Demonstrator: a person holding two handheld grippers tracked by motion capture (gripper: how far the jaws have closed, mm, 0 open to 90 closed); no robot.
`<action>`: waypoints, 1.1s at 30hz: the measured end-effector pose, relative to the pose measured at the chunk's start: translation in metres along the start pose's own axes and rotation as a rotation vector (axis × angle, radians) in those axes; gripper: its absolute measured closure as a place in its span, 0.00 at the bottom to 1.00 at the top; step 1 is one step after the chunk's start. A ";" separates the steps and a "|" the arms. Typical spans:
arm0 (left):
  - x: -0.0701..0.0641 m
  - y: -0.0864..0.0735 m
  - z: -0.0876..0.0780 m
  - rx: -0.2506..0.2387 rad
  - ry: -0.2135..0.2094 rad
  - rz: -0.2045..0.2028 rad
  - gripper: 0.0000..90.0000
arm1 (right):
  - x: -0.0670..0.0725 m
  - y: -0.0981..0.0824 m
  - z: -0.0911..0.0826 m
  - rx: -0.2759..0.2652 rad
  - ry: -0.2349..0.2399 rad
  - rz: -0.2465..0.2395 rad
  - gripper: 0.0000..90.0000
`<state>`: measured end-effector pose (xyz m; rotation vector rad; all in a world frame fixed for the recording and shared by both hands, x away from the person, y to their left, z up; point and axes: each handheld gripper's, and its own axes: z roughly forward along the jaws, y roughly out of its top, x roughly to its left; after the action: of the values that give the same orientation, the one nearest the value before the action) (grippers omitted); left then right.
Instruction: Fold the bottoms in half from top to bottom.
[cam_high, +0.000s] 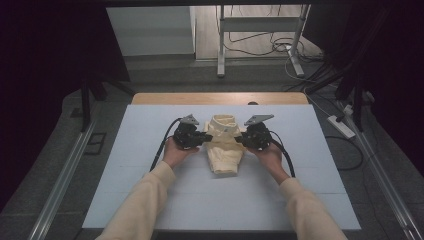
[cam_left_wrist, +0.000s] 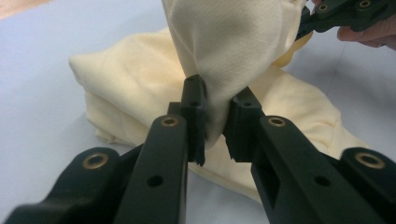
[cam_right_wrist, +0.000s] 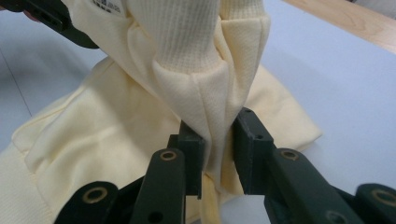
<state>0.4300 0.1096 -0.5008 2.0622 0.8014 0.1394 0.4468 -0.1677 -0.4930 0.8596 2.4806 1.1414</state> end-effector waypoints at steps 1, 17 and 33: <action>0.000 -0.001 0.001 0.001 -0.002 -0.003 0.87 | 0.000 -0.001 0.000 0.004 0.003 -0.002 0.82; -0.002 -0.006 0.005 0.017 -0.010 -0.005 0.86 | 0.000 -0.010 0.002 0.014 0.011 0.007 0.80; -0.005 -0.011 0.009 0.034 -0.017 -0.006 0.85 | 0.003 -0.015 0.001 0.016 0.012 0.001 0.80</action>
<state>0.4242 0.1046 -0.5132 2.0896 0.8047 0.1047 0.4386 -0.1728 -0.5046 0.8613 2.5028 1.1314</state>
